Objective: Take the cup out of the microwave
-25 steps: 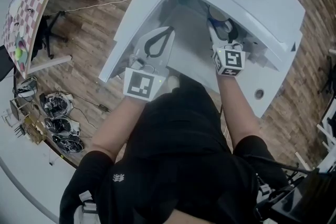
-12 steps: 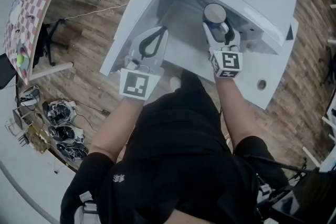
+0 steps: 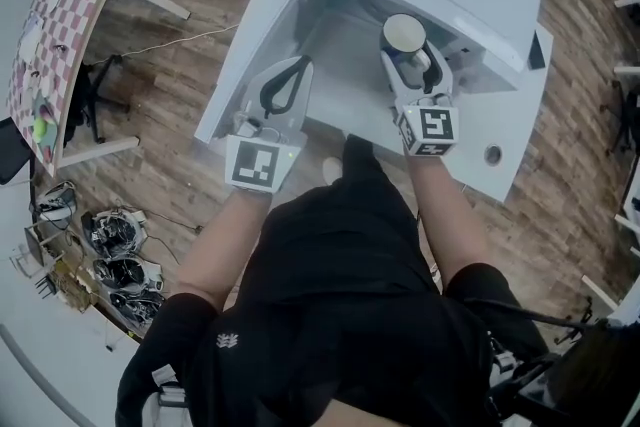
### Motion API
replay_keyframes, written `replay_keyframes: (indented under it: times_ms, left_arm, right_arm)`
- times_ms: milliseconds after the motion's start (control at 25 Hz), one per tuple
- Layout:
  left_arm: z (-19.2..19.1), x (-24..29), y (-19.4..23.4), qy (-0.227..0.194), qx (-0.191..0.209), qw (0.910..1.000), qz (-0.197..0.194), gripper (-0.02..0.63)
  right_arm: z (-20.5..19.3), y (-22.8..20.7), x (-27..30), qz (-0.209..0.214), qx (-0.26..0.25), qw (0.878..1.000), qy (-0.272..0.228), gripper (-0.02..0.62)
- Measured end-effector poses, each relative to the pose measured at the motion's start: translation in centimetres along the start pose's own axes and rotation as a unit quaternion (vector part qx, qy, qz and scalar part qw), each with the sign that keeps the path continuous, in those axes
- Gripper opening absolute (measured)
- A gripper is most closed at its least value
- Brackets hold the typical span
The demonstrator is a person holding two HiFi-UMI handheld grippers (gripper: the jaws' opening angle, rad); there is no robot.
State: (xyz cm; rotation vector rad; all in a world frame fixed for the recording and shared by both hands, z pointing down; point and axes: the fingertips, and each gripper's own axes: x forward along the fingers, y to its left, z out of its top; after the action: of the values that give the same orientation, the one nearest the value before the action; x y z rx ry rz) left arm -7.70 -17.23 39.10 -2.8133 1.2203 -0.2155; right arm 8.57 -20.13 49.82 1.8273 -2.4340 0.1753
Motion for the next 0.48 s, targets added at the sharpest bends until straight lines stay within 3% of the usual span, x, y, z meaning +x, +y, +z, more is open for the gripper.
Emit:
replay_keyframes:
  times_ms: [480]
  left_arm:
    - [3.4, -0.4, 1.6, -0.026, 0.004, 0.9996, 0.011, 0.006]
  right_arm:
    - [5.3, 0.0, -2.0, 0.003, -0.004, 1.0, -0.013, 0.316]
